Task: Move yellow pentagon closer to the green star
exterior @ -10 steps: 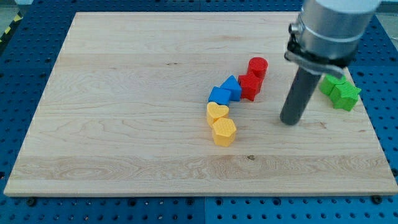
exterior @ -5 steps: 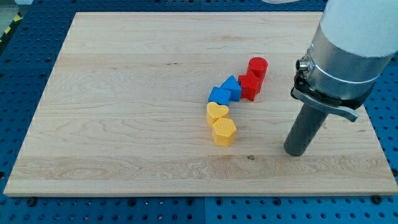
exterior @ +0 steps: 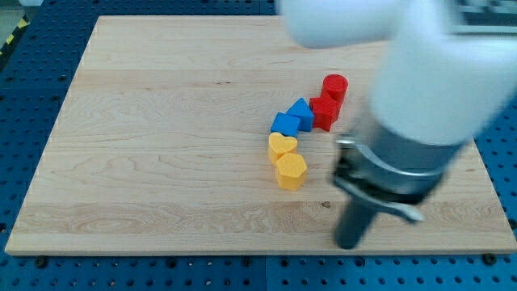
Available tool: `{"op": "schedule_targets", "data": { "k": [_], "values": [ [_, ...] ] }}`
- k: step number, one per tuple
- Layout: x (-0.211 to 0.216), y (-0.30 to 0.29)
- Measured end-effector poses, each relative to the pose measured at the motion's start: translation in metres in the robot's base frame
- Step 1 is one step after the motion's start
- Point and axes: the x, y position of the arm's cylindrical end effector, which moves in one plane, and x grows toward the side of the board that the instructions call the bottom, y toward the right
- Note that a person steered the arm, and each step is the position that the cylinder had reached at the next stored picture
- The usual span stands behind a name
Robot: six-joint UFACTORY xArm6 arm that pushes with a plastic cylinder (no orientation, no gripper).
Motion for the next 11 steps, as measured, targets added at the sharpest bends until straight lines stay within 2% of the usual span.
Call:
{"op": "schedule_targets", "data": {
  "k": [1,2,3,7,9,11],
  "values": [
    [-0.035,-0.091],
    [-0.071,-0.133],
    [-0.082,-0.095],
    [-0.071,0.038],
    [-0.071,0.058],
    [-0.070,0.126]
  ]
}}
